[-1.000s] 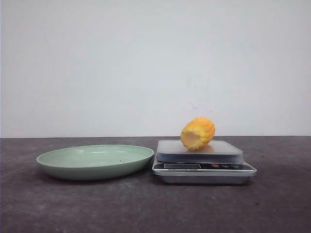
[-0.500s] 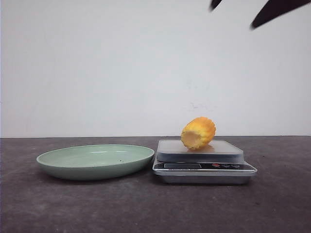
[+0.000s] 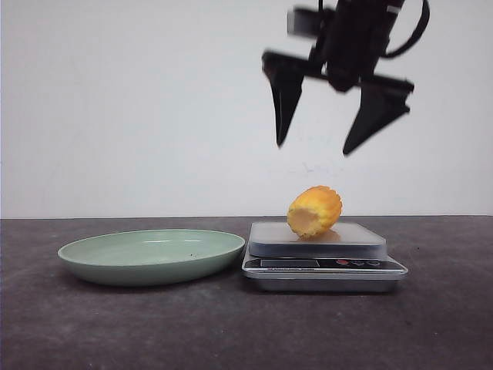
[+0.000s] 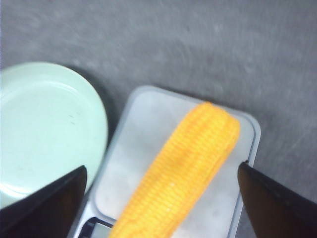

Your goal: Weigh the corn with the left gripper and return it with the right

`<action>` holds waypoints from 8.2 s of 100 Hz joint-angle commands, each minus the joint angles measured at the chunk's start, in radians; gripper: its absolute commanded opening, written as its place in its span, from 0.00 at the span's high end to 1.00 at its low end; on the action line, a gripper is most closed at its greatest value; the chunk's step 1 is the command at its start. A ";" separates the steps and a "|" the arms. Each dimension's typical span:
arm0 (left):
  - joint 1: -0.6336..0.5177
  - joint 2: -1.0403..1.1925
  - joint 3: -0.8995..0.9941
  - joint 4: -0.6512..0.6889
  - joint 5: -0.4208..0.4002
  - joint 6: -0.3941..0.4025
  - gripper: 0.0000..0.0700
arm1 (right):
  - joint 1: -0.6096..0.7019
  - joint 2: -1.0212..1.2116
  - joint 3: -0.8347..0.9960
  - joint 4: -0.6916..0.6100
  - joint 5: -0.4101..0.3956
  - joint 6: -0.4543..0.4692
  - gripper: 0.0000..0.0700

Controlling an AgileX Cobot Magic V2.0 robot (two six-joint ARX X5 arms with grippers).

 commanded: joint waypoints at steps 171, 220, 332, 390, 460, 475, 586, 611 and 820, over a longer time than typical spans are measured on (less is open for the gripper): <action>-0.011 -0.043 0.011 -0.035 -0.033 0.025 0.44 | 0.046 0.136 0.025 -0.054 0.010 0.128 1.00; -0.011 -0.043 0.011 -0.034 -0.051 0.024 0.44 | 0.166 -0.113 0.048 -0.023 0.026 0.072 1.00; -0.011 -0.043 0.011 -0.035 -0.051 -0.013 0.44 | 0.325 0.388 0.222 0.226 0.010 0.317 1.00; -0.011 -0.043 0.011 -0.058 -0.051 -0.013 0.44 | 0.345 0.426 0.222 0.229 0.081 0.327 0.41; -0.011 -0.044 0.011 -0.080 -0.086 -0.013 0.44 | 0.346 0.096 0.228 0.092 0.164 0.059 0.35; -0.011 -0.044 0.011 -0.080 -0.093 -0.013 0.44 | 0.369 -0.094 0.228 -0.017 0.243 -0.027 0.35; -0.011 -0.040 0.011 0.045 -0.108 0.014 1.00 | 0.478 -0.999 0.220 -0.651 0.495 -0.055 0.99; -0.011 -0.041 0.011 0.063 -0.108 0.014 1.00 | 0.478 -0.999 0.208 -0.614 0.499 -0.056 0.99; 1.025 -0.585 -1.020 0.756 0.398 0.325 1.00 | 0.478 -0.998 0.208 -0.636 0.501 -0.056 0.99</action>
